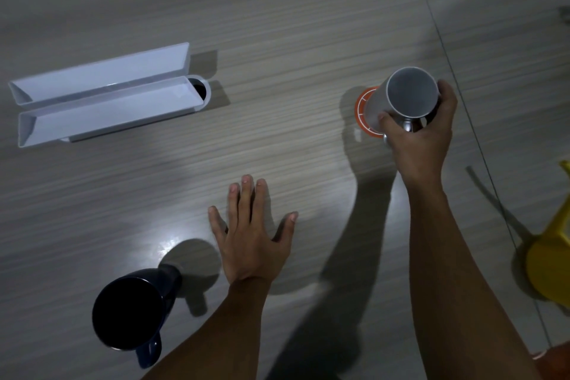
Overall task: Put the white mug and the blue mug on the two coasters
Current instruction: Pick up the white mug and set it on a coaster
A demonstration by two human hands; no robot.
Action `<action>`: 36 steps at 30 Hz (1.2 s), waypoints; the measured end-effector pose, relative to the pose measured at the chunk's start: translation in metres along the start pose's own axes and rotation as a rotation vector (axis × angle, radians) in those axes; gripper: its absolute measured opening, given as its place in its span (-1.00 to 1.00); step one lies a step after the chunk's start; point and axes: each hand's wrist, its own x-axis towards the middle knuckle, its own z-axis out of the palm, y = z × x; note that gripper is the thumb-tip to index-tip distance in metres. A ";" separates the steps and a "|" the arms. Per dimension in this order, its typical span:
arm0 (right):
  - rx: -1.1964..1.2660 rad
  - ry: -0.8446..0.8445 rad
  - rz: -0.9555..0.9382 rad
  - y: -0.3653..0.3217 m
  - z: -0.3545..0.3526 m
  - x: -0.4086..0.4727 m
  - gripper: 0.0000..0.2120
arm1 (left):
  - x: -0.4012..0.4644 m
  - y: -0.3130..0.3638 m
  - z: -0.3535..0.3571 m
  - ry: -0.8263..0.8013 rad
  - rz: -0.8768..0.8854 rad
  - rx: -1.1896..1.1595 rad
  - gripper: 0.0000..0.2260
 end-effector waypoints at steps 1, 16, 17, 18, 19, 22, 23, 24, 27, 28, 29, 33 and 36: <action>0.015 0.003 0.006 0.001 -0.001 -0.001 -0.03 | 0.000 0.000 0.000 0.002 0.000 -0.003 -0.26; 0.144 0.047 -0.005 0.024 0.004 -0.011 -0.25 | -0.001 0.001 -0.001 -0.008 -0.008 -0.005 -0.26; 0.146 0.039 -0.009 0.024 0.004 -0.011 -0.26 | -0.001 0.001 -0.001 -0.008 -0.008 -0.007 -0.26; 0.150 0.032 -0.014 0.025 0.004 -0.011 -0.27 | -0.001 0.001 -0.001 -0.010 -0.008 -0.010 -0.26; 0.157 0.027 -0.016 0.026 0.004 -0.010 -0.29 | -0.001 0.001 -0.001 -0.012 -0.009 -0.012 -0.26; 0.165 0.024 -0.018 0.029 0.004 -0.009 -0.31 | -0.001 0.001 -0.001 -0.011 -0.009 -0.011 -0.26; 0.161 0.023 -0.022 0.029 0.004 -0.009 -0.31 | -0.001 0.001 -0.001 -0.012 -0.009 -0.012 -0.26; 0.159 0.026 -0.026 0.028 0.004 -0.009 -0.32 | -0.001 0.001 -0.001 -0.016 -0.009 -0.015 -0.26; 0.179 0.032 -0.035 0.028 0.003 -0.009 -0.32 | -0.001 0.001 -0.002 -0.026 -0.011 -0.014 -0.26; 0.186 0.033 -0.042 0.029 0.002 -0.009 -0.32 | -0.001 0.001 -0.001 -0.028 -0.011 -0.013 -0.26; 0.188 0.030 -0.051 0.029 0.002 -0.009 -0.32 | -0.001 0.001 -0.001 -0.031 -0.013 -0.011 -0.26; 0.168 0.011 -0.070 0.033 0.001 -0.007 -0.31 | -0.002 0.000 -0.001 -0.029 -0.017 -0.004 -0.26; 0.170 -0.002 -0.053 0.035 -0.001 -0.005 -0.32 | -0.002 0.001 0.000 -0.028 -0.017 -0.002 -0.26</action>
